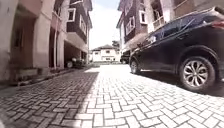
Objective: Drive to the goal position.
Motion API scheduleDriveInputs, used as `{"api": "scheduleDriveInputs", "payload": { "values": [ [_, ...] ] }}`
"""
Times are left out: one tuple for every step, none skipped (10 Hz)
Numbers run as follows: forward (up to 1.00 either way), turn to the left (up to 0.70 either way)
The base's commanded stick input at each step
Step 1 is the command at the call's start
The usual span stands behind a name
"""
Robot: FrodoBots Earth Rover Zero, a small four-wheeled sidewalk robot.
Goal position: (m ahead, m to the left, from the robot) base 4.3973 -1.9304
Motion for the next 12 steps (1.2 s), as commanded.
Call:
{"api": "scheduleDriveInputs", "payload": {
  "values": [
    [0.85,0.0],
    [0.85,0.0],
    [0.85,0.0],
    [0.85,0.0],
    [0.85,0.0],
    [0.85,0.0],
    [0.85,0.02],
    [0.85,0.16],
    [0.85,0.0],
    [0.85,0.0],
    [0.85,0.0],
    [0.85,0.0]
  ]
}}
